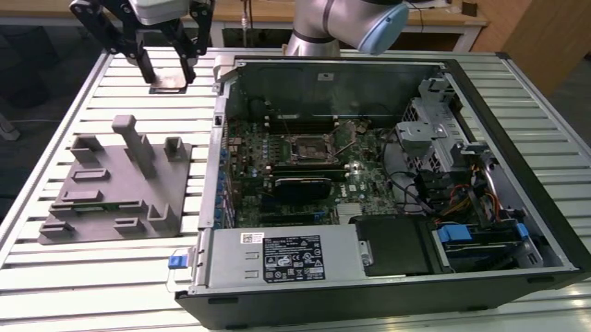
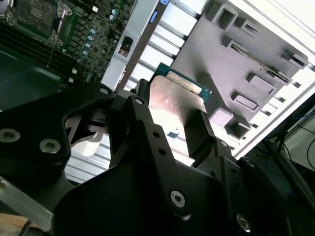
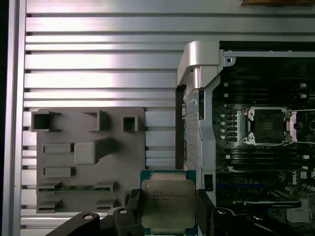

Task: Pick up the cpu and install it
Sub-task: 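Pick up the cpu and move it towards the insertion slot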

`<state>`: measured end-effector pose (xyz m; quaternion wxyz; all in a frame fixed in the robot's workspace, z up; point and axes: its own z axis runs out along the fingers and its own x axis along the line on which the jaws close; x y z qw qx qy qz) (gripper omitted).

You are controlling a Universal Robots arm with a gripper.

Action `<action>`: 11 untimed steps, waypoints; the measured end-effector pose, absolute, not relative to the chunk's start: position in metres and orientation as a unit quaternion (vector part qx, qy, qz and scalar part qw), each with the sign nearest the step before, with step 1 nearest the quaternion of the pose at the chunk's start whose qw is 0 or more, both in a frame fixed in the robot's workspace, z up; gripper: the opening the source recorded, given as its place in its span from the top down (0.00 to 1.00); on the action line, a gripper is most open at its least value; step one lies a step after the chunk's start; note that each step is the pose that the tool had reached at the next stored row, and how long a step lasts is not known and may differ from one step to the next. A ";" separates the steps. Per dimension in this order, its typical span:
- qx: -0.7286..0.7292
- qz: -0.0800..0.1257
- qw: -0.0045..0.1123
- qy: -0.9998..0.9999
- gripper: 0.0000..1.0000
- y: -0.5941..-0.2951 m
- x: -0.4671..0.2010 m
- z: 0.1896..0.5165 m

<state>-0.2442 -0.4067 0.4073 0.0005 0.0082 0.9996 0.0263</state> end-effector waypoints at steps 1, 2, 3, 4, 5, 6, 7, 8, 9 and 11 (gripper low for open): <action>0.008 0.026 0.000 1.000 0.47 -0.407 -0.243 0.407; 0.008 0.026 0.000 1.000 0.47 -0.407 -0.241 0.407; 0.008 0.026 0.000 1.000 0.47 -0.407 -0.240 0.407; 0.008 0.026 0.000 1.000 0.47 -0.407 -0.238 0.407; 0.008 0.026 0.000 1.000 0.47 -0.407 -0.237 0.407; 0.008 0.026 0.000 1.000 0.47 -0.407 -0.237 0.407; 0.008 0.026 0.000 1.000 0.47 -0.407 -0.236 0.407; 0.008 0.026 0.000 1.000 0.47 -0.406 -0.235 0.407; 0.008 0.026 0.001 1.000 0.47 -0.406 -0.233 0.407; 0.008 0.026 0.001 1.000 0.47 -0.406 -0.230 0.407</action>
